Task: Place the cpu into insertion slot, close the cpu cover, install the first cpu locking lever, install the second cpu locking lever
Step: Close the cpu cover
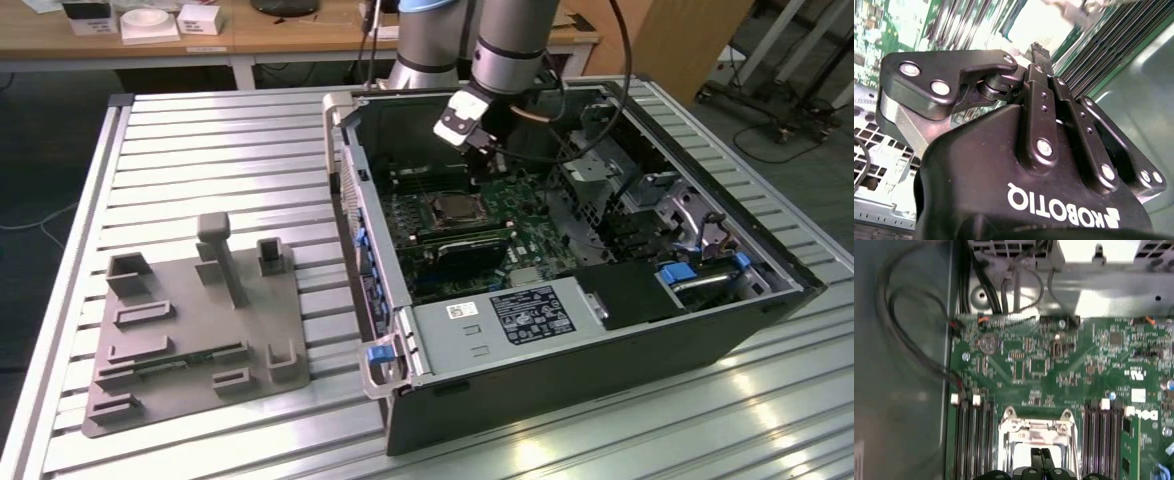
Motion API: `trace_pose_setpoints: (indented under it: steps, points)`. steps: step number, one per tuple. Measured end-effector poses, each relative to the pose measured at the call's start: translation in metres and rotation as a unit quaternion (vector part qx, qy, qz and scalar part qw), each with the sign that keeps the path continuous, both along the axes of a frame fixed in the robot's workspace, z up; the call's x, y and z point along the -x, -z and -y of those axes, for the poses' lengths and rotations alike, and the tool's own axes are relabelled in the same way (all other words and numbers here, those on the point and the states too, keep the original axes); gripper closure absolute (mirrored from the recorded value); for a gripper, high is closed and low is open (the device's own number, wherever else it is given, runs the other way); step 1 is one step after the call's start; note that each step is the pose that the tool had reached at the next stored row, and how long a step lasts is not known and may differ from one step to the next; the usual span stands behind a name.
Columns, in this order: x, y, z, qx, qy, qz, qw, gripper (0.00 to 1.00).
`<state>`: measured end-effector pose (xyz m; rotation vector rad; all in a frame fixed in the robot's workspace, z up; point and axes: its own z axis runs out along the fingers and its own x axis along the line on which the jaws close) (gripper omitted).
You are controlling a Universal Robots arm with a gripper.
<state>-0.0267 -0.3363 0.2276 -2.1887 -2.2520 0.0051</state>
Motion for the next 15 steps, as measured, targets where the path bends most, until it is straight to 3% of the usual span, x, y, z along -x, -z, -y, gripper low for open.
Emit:
trace_pose_setpoints:
  steps: [8,15]
  points:
    - [0.03,0.0031,0.0,0.0,-0.005,0.0,1.0,0.9]
    - [0.039,0.0137,0.0,-0.0001,-0.005,0.0,1.0,0.9]
